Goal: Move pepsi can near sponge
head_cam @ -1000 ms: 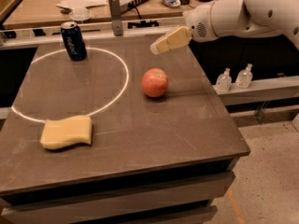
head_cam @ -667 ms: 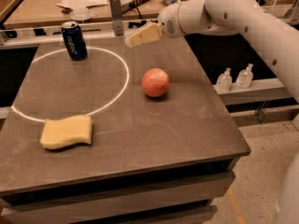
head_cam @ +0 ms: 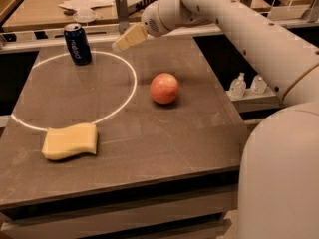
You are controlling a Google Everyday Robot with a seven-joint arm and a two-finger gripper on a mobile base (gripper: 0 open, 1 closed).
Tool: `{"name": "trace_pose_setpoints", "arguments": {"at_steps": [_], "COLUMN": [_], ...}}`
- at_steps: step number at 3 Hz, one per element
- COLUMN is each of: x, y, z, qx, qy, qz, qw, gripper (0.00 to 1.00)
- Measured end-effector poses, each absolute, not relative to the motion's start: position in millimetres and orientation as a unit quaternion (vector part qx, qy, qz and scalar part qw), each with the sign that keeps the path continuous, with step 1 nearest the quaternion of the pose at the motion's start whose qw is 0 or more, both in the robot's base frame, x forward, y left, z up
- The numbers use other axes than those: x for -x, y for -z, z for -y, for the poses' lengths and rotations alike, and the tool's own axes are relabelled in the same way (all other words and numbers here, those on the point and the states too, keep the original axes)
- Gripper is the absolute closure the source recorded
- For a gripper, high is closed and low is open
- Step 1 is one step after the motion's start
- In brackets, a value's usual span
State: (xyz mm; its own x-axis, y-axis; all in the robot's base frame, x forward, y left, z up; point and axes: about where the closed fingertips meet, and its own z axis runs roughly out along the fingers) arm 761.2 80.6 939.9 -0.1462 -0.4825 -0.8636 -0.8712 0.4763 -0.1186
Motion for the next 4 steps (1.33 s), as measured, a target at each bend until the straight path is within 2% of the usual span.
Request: {"name": "trace_pose_setpoints", "arguments": {"at_steps": [2,4], "x": [-794.3,-827.0], "y": [-937.9,-904.4], "z": [-155.2,-227.9], "qx": [0.467,0.441], "qy": [-0.23,-0.308], "qz": [-0.677,-0.641], "qw": [0.52,0.548], "gripper": [0.0,0.0]}}
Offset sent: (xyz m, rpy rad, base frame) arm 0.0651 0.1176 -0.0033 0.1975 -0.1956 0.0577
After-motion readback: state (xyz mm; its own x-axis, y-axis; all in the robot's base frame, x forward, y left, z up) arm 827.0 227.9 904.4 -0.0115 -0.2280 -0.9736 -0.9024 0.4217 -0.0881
